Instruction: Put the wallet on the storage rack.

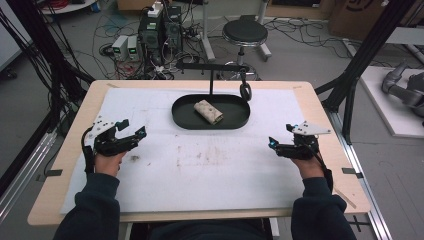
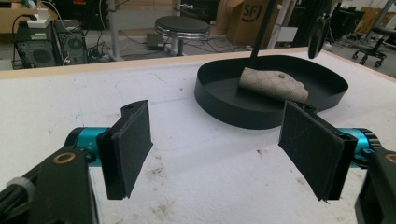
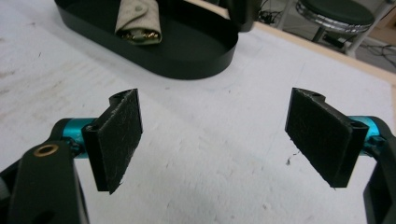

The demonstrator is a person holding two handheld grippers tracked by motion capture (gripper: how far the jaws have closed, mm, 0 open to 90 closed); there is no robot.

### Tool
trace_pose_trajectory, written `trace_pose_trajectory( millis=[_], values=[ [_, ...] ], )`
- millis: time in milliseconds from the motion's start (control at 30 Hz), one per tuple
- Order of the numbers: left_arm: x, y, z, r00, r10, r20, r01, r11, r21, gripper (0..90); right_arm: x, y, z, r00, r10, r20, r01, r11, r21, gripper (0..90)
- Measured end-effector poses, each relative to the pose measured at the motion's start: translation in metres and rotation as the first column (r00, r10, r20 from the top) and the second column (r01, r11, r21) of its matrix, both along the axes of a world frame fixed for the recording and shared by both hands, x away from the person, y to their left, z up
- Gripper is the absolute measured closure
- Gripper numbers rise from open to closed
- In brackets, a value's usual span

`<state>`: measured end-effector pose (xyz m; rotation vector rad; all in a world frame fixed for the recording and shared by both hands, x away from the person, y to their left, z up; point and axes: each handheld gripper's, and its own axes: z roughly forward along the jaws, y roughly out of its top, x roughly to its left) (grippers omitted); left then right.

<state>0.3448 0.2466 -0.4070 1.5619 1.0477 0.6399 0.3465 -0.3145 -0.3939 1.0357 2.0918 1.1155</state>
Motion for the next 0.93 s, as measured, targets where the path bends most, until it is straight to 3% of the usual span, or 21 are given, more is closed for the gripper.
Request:
trace_pose_trajectory(
  millis=[400,933],
  values=[
    [-0.0037,-0.0037,0.0026,0.9998,-0.015,0.015,0.015,0.9999,0.008,25.0,-0.0005,-0.0029,-0.0027,0.9988,-0.047,-0.012,0.048,0.998,0.033,19.3],
    [-0.0028,-0.0044,0.0017,0.9998,-0.016,0.01,0.016,0.9998,0.01,25.2,-0.0002,-0.0019,-0.0034,0.9986,-0.054,-0.002,0.054,0.998,0.019,19.3]
  ],
)
